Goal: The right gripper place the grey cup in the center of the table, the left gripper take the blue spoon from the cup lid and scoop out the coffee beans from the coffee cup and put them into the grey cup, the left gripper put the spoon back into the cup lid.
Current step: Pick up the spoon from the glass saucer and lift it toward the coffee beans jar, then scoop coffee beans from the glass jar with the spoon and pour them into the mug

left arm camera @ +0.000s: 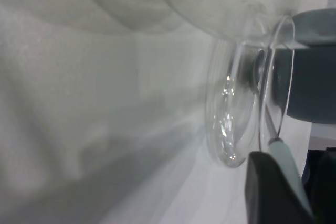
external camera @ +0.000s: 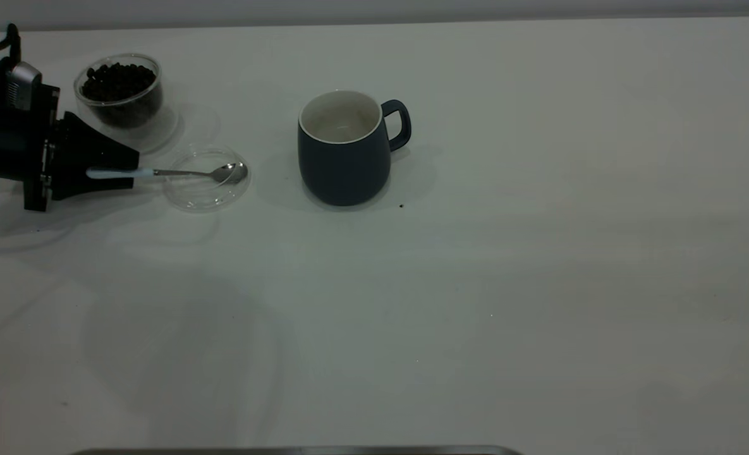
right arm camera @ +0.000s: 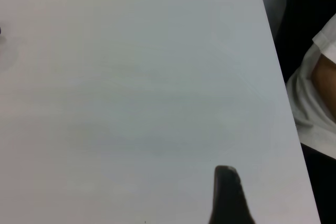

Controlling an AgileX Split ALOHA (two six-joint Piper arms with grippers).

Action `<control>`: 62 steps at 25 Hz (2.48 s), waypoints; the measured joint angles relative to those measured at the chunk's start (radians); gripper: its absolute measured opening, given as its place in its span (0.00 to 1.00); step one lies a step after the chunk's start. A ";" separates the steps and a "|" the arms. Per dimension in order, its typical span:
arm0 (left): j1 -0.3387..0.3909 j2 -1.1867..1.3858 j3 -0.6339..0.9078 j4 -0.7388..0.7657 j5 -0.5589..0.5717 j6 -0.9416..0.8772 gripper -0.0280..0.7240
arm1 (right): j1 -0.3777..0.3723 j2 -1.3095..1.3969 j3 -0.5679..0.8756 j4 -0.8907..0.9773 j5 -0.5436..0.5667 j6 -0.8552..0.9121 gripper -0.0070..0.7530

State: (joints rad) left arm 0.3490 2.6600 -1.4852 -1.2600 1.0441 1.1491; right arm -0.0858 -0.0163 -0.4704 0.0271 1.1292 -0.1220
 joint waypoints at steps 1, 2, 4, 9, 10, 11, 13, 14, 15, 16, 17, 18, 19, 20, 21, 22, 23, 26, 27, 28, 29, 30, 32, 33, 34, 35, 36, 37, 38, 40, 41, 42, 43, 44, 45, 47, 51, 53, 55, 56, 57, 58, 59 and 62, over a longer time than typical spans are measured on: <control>0.000 0.000 0.000 0.000 0.000 0.000 0.36 | 0.000 0.000 0.000 0.000 0.000 0.000 0.61; 0.000 0.000 0.000 0.000 -0.001 0.000 0.34 | 0.000 0.000 0.000 0.000 0.000 0.000 0.61; 0.000 0.000 0.000 0.000 -0.001 0.000 0.30 | 0.000 0.000 0.000 0.000 0.000 0.000 0.61; 0.000 0.000 0.000 0.000 -0.001 0.000 0.26 | 0.000 0.000 0.000 0.000 0.000 0.000 0.61; 0.000 0.000 0.000 0.000 0.000 0.000 0.25 | 0.000 0.000 0.000 0.000 0.000 0.000 0.61; 0.002 0.000 0.000 0.000 0.004 0.000 0.24 | 0.000 0.000 0.000 0.000 0.000 0.000 0.61; 0.003 0.000 0.000 0.000 0.010 0.000 0.21 | 0.000 0.000 0.000 0.000 0.000 0.000 0.61; 0.005 0.000 0.000 0.000 0.014 0.000 0.21 | 0.000 0.000 0.000 0.000 0.000 0.000 0.61; 0.009 0.000 0.000 0.000 0.015 0.000 0.21 | 0.000 0.000 0.000 0.000 0.000 0.000 0.61; 0.012 0.000 0.000 0.001 0.015 0.000 0.21 | 0.000 0.000 0.000 0.000 0.000 0.000 0.61; 0.017 -0.001 0.000 0.005 0.015 -0.001 0.21 | 0.000 0.000 0.000 0.000 0.000 0.000 0.61; 0.020 -0.005 0.000 0.013 0.017 -0.005 0.21 | 0.000 0.000 0.000 0.000 0.000 0.000 0.61; 0.022 -0.010 0.000 0.026 0.017 -0.013 0.21 | 0.000 0.000 0.000 0.000 0.000 0.000 0.61; 0.027 -0.019 0.000 0.039 0.017 -0.022 0.21 | 0.000 0.000 0.000 0.000 0.000 0.000 0.61; 0.030 -0.029 0.000 0.056 0.019 -0.032 0.21 | 0.000 0.000 0.000 0.000 0.000 0.000 0.61; 0.032 -0.040 0.000 0.074 0.021 -0.040 0.21 | 0.000 0.000 0.000 0.000 0.000 0.000 0.61; 0.036 -0.050 0.000 0.092 0.024 -0.044 0.20 | 0.000 0.000 0.000 0.000 0.000 0.000 0.61; 0.050 -0.087 0.000 0.126 0.058 -0.051 0.21 | 0.000 0.000 0.000 0.000 0.000 0.000 0.61; 0.055 -0.098 0.000 0.132 0.073 -0.052 0.21 | 0.000 0.000 0.000 0.000 0.000 0.000 0.61; 0.061 -0.113 0.000 0.141 0.083 -0.052 0.21 | 0.000 0.000 0.000 0.000 0.000 0.000 0.61; 0.065 -0.129 0.000 0.145 0.091 -0.052 0.21 | 0.000 0.000 0.000 0.000 0.000 0.000 0.61; 0.070 -0.143 0.000 0.147 0.093 -0.052 0.21 | 0.000 0.000 0.000 0.000 0.000 0.000 0.61; 0.076 -0.182 0.000 0.159 0.096 -0.050 0.21 | 0.000 0.000 0.000 0.000 0.000 0.000 0.61; 0.077 -0.205 0.000 0.171 0.096 -0.042 0.21 | 0.000 0.000 0.000 0.000 0.000 0.000 0.61; 0.079 -0.226 0.000 0.181 0.097 -0.027 0.21 | 0.000 0.000 0.000 0.000 0.000 0.000 0.61; 0.080 -0.253 0.000 0.190 0.098 -0.008 0.21 | 0.000 0.000 0.000 0.000 0.000 0.000 0.61; 0.081 -0.283 0.000 0.200 0.098 0.010 0.21 | 0.000 0.000 0.000 0.000 0.000 0.000 0.61; 0.082 -0.309 0.000 0.208 0.091 0.028 0.21 | 0.000 0.000 0.000 0.000 0.000 0.000 0.61; 0.082 -0.339 0.000 0.215 0.076 0.044 0.21 | 0.000 0.000 0.000 0.000 0.000 0.000 0.61; 0.082 -0.393 0.000 0.228 0.037 0.069 0.21 | 0.000 0.000 0.000 0.000 0.000 0.000 0.61; 0.082 -0.411 0.000 0.235 0.015 0.078 0.21 | 0.000 0.000 0.000 0.000 0.000 0.000 0.61; 0.082 -0.428 0.000 0.241 -0.007 0.082 0.21 | 0.000 0.000 0.000 0.000 0.000 0.000 0.61; 0.082 -0.438 0.000 0.245 -0.026 0.085 0.21 | 0.000 0.000 0.000 0.000 0.000 0.000 0.61; 0.082 -0.445 0.001 0.246 -0.050 0.092 0.21 | 0.000 0.000 0.000 0.000 0.000 0.000 0.61; 0.082 -0.445 0.001 0.247 -0.080 0.098 0.21 | 0.000 0.000 0.000 0.000 0.000 0.000 0.61; 0.082 -0.442 0.001 0.249 -0.134 0.108 0.21 | 0.000 0.000 0.000 0.000 0.001 0.000 0.61; 0.082 -0.438 0.002 0.249 -0.214 0.148 0.21 | 0.000 0.000 0.000 0.000 0.001 0.000 0.61; 0.082 -0.437 0.002 0.249 -0.245 0.166 0.21 | 0.000 0.000 0.000 0.000 0.001 0.000 0.61; 0.082 -0.429 0.002 0.248 -0.255 0.186 0.21 | 0.000 0.000 0.000 0.000 0.001 0.000 0.61; 0.082 -0.420 0.002 0.245 -0.256 0.195 0.21 | 0.000 0.000 0.000 0.000 0.001 0.000 0.61; 0.082 -0.407 0.002 0.240 -0.257 0.203 0.21 | 0.000 0.000 0.000 0.000 0.001 0.000 0.61; 0.082 -0.392 0.002 0.229 -0.257 0.214 0.21 | 0.000 0.000 0.000 0.000 0.001 0.000 0.61; 0.082 -0.379 0.002 0.214 -0.259 0.227 0.21 | 0.000 0.000 0.000 0.000 0.001 0.000 0.61; 0.082 -0.336 0.002 0.142 -0.255 0.280 0.21 | 0.000 0.000 0.000 0.000 0.001 0.000 0.61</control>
State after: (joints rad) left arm 0.4306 2.3235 -1.4833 -1.1176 0.7889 1.4291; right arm -0.0858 -0.0163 -0.4704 0.0271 1.1301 -0.1220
